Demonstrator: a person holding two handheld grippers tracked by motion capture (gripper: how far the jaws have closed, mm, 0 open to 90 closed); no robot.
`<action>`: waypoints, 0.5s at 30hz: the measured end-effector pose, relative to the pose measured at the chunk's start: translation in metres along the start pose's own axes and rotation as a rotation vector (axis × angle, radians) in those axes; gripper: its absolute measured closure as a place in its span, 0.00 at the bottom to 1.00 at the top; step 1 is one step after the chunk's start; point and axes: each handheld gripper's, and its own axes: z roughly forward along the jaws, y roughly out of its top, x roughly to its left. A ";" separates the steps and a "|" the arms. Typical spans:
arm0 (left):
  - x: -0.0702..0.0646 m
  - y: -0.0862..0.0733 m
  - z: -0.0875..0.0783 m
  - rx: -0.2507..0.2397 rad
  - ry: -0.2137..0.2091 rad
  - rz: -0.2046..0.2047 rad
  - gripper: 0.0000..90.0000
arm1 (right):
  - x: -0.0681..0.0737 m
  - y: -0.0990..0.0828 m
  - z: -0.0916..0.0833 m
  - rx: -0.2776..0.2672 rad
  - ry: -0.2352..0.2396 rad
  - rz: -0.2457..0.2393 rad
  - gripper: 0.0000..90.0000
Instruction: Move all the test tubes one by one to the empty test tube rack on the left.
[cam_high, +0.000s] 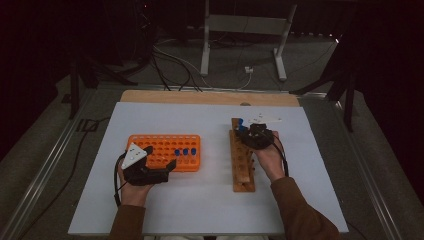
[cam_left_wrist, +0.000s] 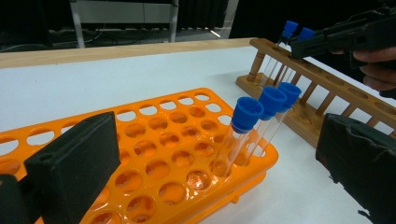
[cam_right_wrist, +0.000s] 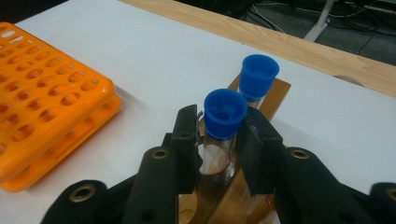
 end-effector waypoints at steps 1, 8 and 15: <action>0.000 0.000 0.000 0.000 0.000 0.000 0.01 | 0.001 0.000 0.001 -0.002 -0.004 0.003 0.79; 0.000 0.000 0.000 0.004 -0.001 0.001 0.01 | 0.003 0.000 0.001 -0.006 -0.006 -0.007 0.85; -0.001 0.000 0.001 0.005 -0.002 0.004 0.01 | 0.004 0.001 -0.009 -0.038 0.000 -0.009 0.85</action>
